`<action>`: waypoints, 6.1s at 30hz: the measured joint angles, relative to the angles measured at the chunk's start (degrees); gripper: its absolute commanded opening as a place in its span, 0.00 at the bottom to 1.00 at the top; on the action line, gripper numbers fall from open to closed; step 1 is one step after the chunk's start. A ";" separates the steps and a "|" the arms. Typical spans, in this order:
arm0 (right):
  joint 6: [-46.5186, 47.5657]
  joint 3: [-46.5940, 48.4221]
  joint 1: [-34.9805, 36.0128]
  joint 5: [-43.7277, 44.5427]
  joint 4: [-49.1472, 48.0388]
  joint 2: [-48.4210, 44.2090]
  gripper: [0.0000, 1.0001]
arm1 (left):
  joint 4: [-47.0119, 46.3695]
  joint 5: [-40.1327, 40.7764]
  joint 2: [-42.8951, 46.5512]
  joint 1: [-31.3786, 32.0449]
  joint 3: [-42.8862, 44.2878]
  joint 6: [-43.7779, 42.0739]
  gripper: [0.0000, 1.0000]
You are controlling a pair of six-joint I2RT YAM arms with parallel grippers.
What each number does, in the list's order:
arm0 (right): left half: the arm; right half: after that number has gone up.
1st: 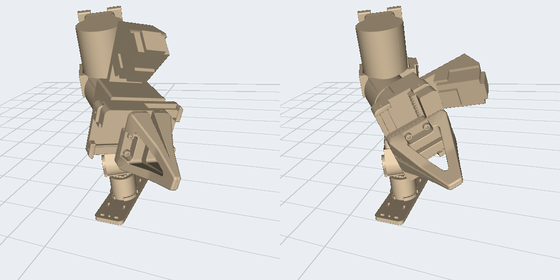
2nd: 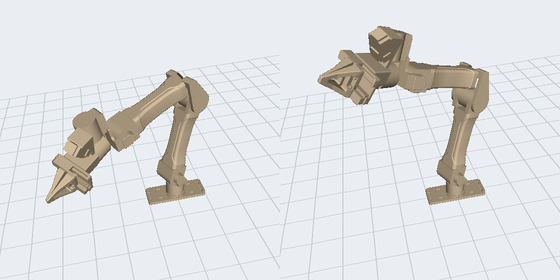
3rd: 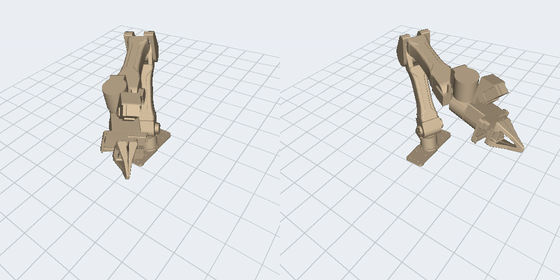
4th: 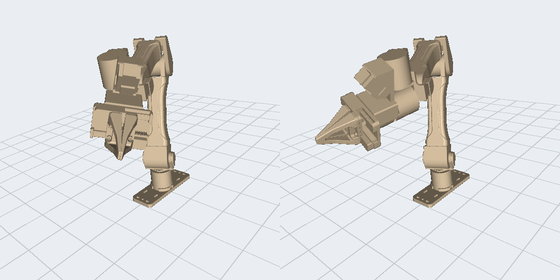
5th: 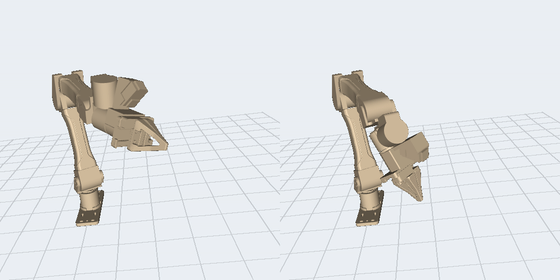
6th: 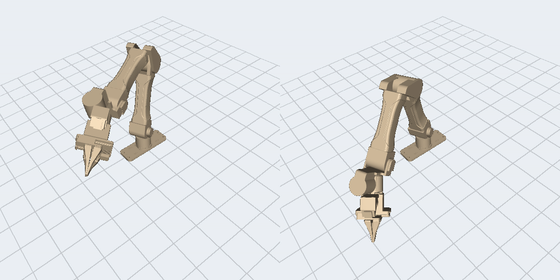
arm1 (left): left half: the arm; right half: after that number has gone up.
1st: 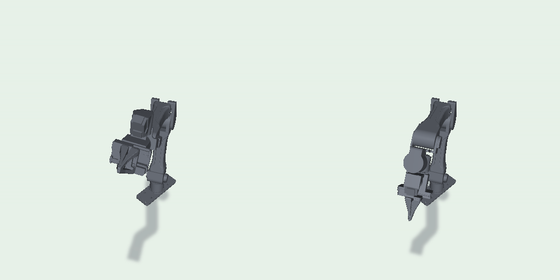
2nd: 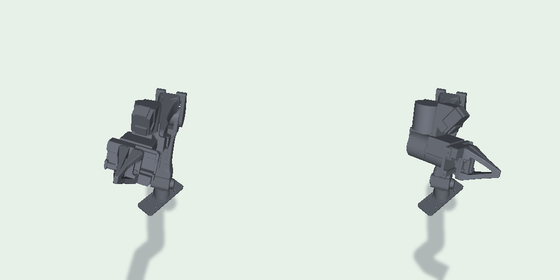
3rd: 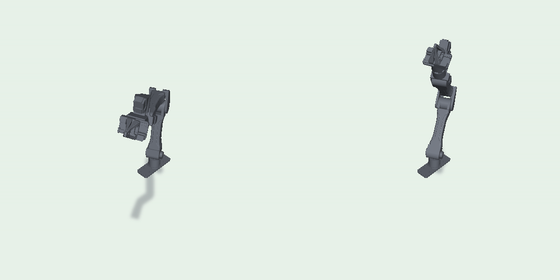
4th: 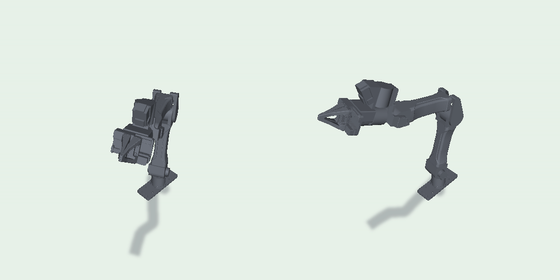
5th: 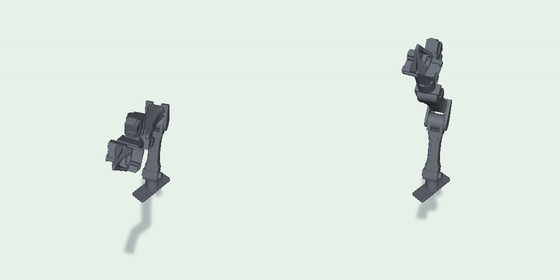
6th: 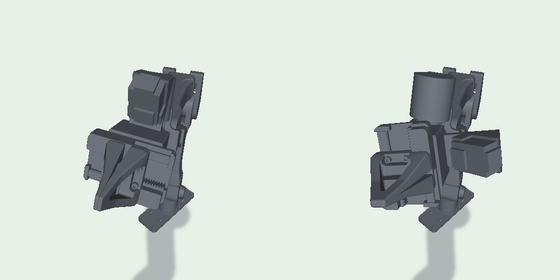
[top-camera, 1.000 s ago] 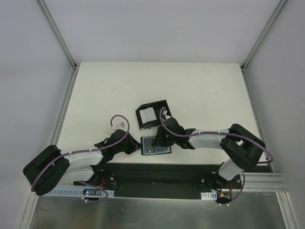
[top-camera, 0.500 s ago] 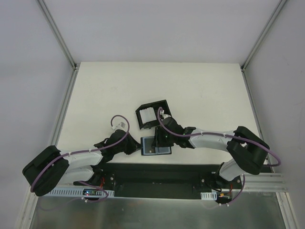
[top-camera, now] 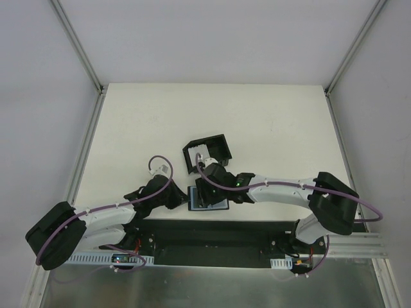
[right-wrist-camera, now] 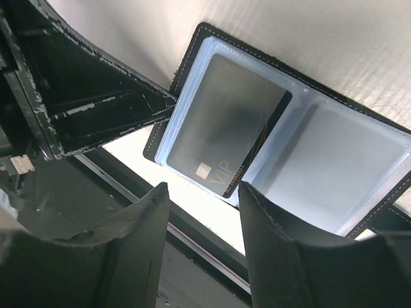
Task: Put the credit cards into the card holder
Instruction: Insert the credit card into the card holder, then turn over the card slot in the card holder.
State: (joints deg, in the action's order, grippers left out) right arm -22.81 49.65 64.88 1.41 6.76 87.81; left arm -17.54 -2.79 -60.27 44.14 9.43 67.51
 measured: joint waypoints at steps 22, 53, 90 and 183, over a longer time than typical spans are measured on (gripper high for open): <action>3.54 6.19 7.80 9.27 9.01 8.09 0.57 | 0.81 0.02 0.57 0.00 0.00 0.00 0.00; 2.25 9.40 12.74 23.19 12.48 12.13 0.64 | 0.72 0.02 0.52 0.00 -0.07 0.66 0.00; -8.20 0.11 11.39 35.60 14.73 -0.17 0.66 | -0.63 0.04 2.16 0.00 -1.86 1.16 0.00; 1.77 8.33 15.58 33.51 14.19 11.61 0.80 | -1.44 0.07 1.57 0.00 -1.86 1.57 0.00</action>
State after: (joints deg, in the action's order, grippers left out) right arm -21.04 57.98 80.47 34.92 20.95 99.42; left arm -18.98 -2.72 -58.70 44.14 7.57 69.08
